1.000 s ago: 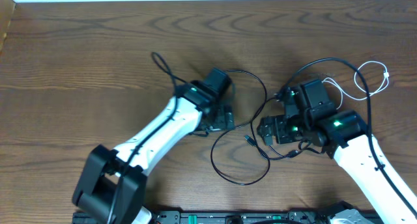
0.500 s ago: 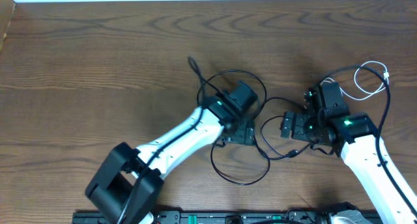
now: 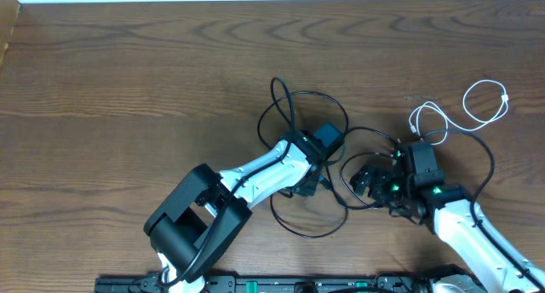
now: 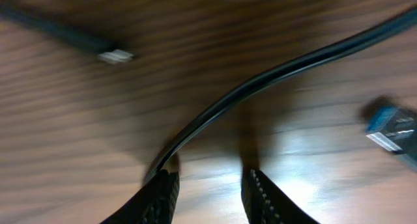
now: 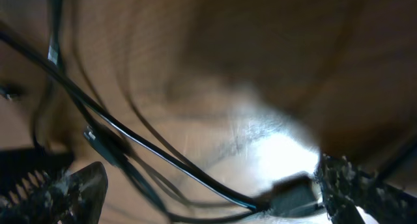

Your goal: Untangle cables

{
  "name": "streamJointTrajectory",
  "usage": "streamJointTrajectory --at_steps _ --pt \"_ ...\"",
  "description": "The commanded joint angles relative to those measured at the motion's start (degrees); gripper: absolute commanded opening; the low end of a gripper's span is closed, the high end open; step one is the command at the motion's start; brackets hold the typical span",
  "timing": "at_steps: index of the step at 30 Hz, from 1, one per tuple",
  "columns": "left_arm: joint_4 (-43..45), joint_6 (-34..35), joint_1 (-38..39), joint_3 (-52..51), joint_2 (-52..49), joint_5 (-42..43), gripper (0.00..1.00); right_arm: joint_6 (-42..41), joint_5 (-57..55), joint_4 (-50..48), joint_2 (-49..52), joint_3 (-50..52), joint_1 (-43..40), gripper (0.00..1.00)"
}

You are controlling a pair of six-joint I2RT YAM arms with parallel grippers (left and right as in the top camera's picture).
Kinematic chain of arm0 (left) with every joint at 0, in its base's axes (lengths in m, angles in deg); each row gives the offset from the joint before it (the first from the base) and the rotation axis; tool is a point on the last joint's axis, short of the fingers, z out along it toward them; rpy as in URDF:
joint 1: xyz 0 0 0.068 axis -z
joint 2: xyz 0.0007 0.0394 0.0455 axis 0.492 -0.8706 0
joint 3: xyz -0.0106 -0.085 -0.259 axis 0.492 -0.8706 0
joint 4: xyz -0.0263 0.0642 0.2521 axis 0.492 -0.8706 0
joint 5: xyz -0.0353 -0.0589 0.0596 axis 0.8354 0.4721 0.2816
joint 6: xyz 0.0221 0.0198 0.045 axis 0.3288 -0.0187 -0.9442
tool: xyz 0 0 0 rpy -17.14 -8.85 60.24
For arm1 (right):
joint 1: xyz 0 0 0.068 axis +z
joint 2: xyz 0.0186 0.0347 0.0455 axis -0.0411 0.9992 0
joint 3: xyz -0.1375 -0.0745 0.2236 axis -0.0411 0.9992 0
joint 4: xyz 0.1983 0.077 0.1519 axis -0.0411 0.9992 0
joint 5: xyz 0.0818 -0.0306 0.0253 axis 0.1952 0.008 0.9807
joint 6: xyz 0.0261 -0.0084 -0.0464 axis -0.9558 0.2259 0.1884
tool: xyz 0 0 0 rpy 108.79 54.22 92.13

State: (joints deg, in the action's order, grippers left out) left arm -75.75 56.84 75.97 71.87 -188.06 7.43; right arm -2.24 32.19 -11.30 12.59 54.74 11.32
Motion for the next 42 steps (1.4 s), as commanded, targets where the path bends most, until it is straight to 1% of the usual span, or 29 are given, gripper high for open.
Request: streamJointTrajectory --at_steps 1,8,18,22,28,29,31,35,37,39,42 --pt "-2.49 2.84 -2.1 0.44 -0.42 -8.87 0.37 -4.17 3.3 -2.29 0.07 2.73 2.16 0.99" --pt "-7.21 4.63 -9.68 0.44 -0.42 -9.7 0.37 -4.96 3.28 -7.37 0.07 3.41 9.09 0.99" --pt "-14.01 4.55 -23.19 0.44 -0.42 -9.68 0.37 -7.34 3.21 -14.99 0.07 3.39 18.88 0.99" --pt "-16.15 4.5 -28.13 0.44 -0.42 -9.68 0.37 -8.48 3.06 -16.02 0.07 3.39 21.03 0.99" --pt "-18.25 0.81 -34.95 0.44 -0.39 -8.68 0.37 -7.34 3.3 -14.69 0.07 0.72 22.88 0.99" --pt "-18.01 -0.2 -35.8 0.44 -0.39 -6.45 0.37 -6.32 3.26 -12.9 0.07 -0.81 22.86 0.99" --pt "-16.46 -5.49 -37.11 0.44 -0.39 1.68 0.37 -3.04 3.06 -8.66 0.07 -4.35 22.73 0.99" --pt "-14.08 -21.31 -37.66 0.44 -0.35 25.46 0.37 4.0 -0.55 4.07 0.07 -13.75 21.24 0.99" --pt "-14.12 -26.34 -37.16 0.44 -0.31 33.33 0.37 6.69 -3.72 9.57 0.07 -17.62 19.76 0.99" --pt "-14.1 -28.89 -36.37 0.44 -0.09 37.38 0.37 7.39 -7.96 14.64 0.07 -20.33 17.68 0.99" --pt "-13.73 -29.33 -34.38 0.44 0.66 38.34 0.38 7.54 -12.94 19.5 0.07 -20.92 14.08 0.99"
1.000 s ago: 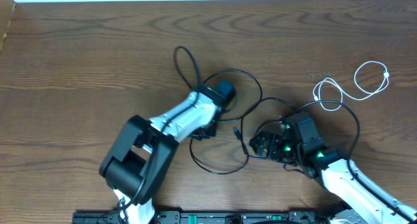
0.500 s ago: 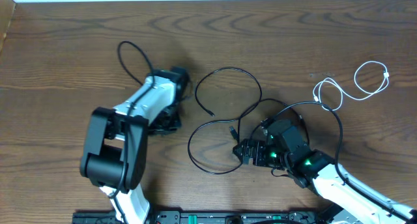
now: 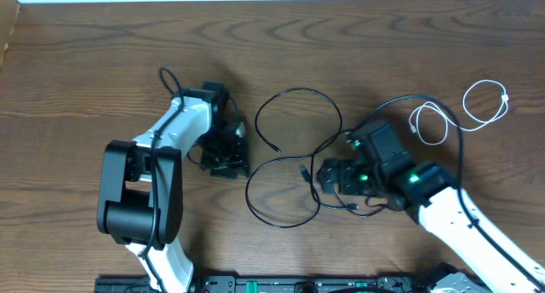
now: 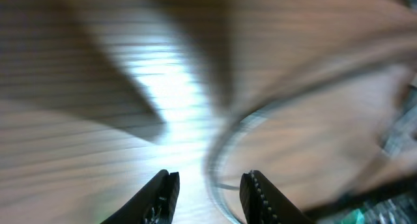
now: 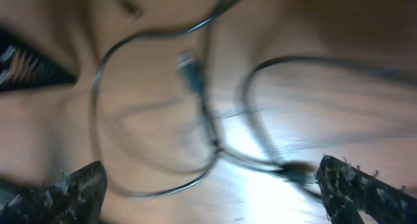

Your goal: Untangle cables

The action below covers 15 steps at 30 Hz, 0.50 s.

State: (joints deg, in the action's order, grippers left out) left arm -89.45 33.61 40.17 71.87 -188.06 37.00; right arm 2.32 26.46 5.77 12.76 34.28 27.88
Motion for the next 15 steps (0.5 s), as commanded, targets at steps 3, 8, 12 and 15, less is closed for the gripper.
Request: streamJointTrajectory --at_steps 3,8,12,15 --pt "1.01 -6.05 3.98 0.44 1.49 8.81 0.38 2.99 -12.04 7.13 0.37 0.2 -7.21 0.99" --pt "4.15 -5.81 8.94 0.44 3.23 8.81 0.39 4.46 -12.87 9.42 1.84 1.73 -12.37 0.99" --pt "8.76 -3.8 12.9 0.44 4.22 8.57 0.4 4.48 -13.11 8.48 3.69 3.61 -13.4 0.99" --pt "12.87 0.63 15.02 0.44 4.2 5.51 0.41 4.48 -13.11 5.88 5.77 5.88 -13.33 0.99"
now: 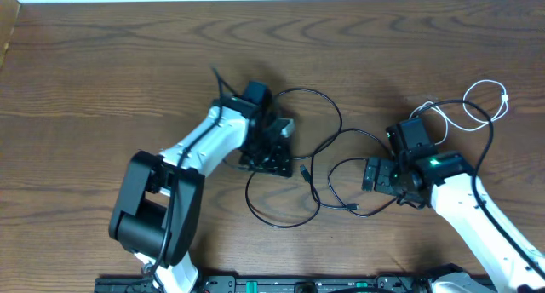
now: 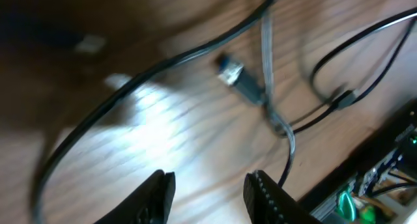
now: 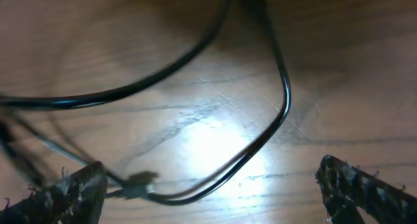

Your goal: Untangle cables

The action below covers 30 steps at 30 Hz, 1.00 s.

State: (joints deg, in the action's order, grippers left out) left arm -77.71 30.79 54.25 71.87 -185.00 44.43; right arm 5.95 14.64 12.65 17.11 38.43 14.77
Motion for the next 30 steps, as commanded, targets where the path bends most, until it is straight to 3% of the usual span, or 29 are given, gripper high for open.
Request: streamJointTrajectory --at_steps 1,5,7,13,16,19,20,26,30 --pt "2.45 5.44 1.57 0.44 1.14 -4.11 0.41 0.85 -1.27 -1.99 2.12 2.32 -0.22 0.99" --pt "5.92 7.98 3.21 0.44 1.11 -8.22 0.41 0.83 -1.25 -5.86 4.85 3.52 -0.22 0.99" --pt "7.54 7.98 4.09 0.44 0.98 -9.97 0.41 0.83 -1.01 -7.02 6.03 3.52 -0.2 0.93" --pt "9.79 8.61 6.67 0.44 -1.05 -13.31 0.41 0.83 1.2 -7.58 7.54 3.52 -0.2 0.35" --pt "10.03 8.57 7.48 0.42 -1.9 -13.31 0.41 0.83 1.33 -7.58 7.54 3.52 -0.2 0.19" --pt "10.49 8.57 7.76 0.42 -2.1 -14.51 0.41 0.83 1.33 -7.8 7.54 3.52 -0.2 0.1" --pt "10.69 8.59 7.78 0.42 -2.1 -15.67 0.41 0.83 1.36 -8.0 7.54 3.52 -0.2 0.02" --pt "13.49 8.59 7.78 -0.61 -2.1 -17.57 0.43 0.83 5.68 -9.49 7.54 3.52 0.33 0.01" --pt "17.11 8.59 7.78 -3.02 -2.1 -17.59 0.54 0.83 7.78 -11.28 7.54 3.52 2.03 0.01"
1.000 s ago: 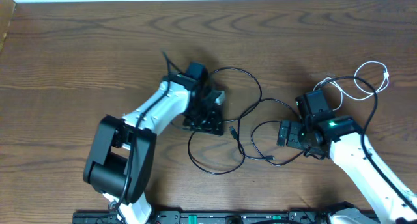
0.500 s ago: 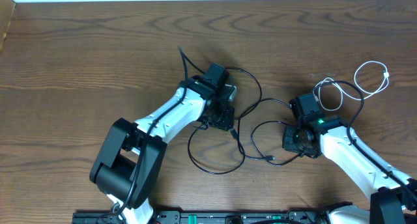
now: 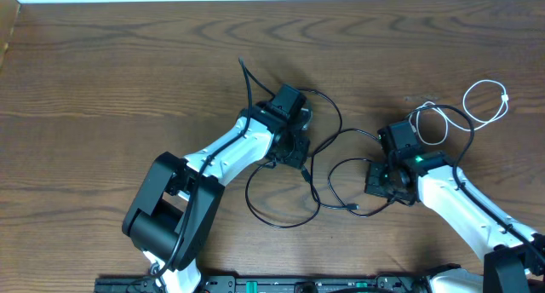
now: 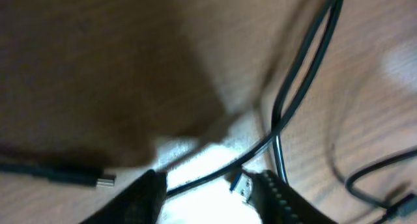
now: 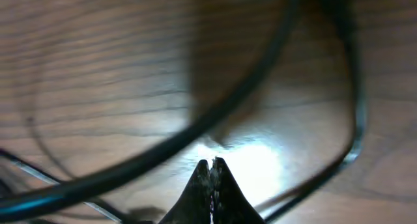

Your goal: Untangle cables

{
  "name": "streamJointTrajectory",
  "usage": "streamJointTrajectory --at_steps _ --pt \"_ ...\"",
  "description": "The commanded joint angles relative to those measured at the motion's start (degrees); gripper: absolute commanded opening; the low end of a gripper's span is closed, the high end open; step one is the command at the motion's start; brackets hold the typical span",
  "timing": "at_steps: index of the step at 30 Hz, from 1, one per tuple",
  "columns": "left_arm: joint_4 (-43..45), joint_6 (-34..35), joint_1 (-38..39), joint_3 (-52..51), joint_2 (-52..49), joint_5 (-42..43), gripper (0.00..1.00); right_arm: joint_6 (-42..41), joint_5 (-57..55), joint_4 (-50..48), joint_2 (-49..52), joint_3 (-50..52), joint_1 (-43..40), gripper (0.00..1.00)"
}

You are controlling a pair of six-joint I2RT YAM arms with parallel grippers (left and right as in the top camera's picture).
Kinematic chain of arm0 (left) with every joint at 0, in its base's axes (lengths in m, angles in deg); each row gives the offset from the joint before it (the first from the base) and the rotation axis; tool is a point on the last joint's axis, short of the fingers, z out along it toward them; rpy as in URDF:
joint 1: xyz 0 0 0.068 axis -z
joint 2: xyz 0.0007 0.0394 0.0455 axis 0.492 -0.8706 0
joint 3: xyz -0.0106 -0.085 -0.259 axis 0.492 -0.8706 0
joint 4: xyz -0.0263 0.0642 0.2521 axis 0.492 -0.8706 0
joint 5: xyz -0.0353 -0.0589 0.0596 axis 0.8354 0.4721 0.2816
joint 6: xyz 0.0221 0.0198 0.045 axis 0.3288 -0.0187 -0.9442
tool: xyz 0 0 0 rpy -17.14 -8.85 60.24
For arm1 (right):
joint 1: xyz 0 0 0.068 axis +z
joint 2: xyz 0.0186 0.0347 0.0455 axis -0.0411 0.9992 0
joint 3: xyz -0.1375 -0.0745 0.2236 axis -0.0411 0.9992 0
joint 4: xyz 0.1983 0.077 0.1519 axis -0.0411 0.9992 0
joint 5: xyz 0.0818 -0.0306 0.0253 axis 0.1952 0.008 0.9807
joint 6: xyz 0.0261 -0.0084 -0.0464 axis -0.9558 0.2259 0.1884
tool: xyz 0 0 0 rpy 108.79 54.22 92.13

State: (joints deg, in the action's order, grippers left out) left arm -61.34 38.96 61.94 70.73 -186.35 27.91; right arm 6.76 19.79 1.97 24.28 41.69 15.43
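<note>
Black cables [image 3: 294, 209] lie in overlapping loops mid-table. My left gripper [image 3: 294, 138] sits on the loops' upper left. In the left wrist view it [image 4: 208, 196] is open, with a black cable [image 4: 287, 113] running between its fingers and a blue-tipped USB plug [image 4: 240, 183] by the right finger. Another plug [image 4: 98, 180] lies to the left. My right gripper [image 3: 385, 179] rests on the right side of the tangle. Its tips [image 5: 212, 178] are pressed together with nothing seen between them, and a black cable [image 5: 247, 94] crosses just beyond them.
A thin white cable [image 3: 477, 106] is coiled at the back right, touching the black loop near my right arm. One black cable end [image 3: 245, 71] sticks out toward the back. The wooden table [image 3: 102, 89] stretches bare to the left.
My right gripper was wide open and is now shut, at nearly the same spot. My left gripper has shifted right and farther back, and the loose cable end with it.
My left gripper was in the middle of the tangle, with the right one open beside it. Then the left was far to the left and the loops lay more spread out. It then stood back at the loops, and now the right gripper is shut.
</note>
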Motion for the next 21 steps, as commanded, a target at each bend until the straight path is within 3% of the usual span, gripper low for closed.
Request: streamJointTrajectory --at_steps 1,6,10,12,16,21 --pt "1.42 0.39 0.09 -2.43 -0.74 -1.09 0.56 0.02 2.93 -1.01 0.37 0.26 1.84 0.01" --pt "0.61 0.48 0.07 -3.52 -0.74 -7.23 0.53 -0.26 6.93 -4.7 0.37 0.31 4.63 0.01" --pt "0.44 5.92 0.07 -4.44 -0.76 -16.15 0.34 -3.63 8.94 -10.71 0.37 0.96 8.35 0.01" --pt "0.48 7.65 0.07 -4.92 -0.74 -18.36 0.34 -5.29 9.05 -13.03 0.37 1.07 10.34 0.01" --pt "0.48 7.74 0.09 -5.16 -0.76 -18.34 0.42 -5.49 6.49 -16.94 0.37 1.07 13.49 0.29" --pt "0.94 7.74 0.07 -5.6 -0.79 -18.43 0.42 -9.49 -2.01 -17.44 0.5 1.11 14.56 0.49"
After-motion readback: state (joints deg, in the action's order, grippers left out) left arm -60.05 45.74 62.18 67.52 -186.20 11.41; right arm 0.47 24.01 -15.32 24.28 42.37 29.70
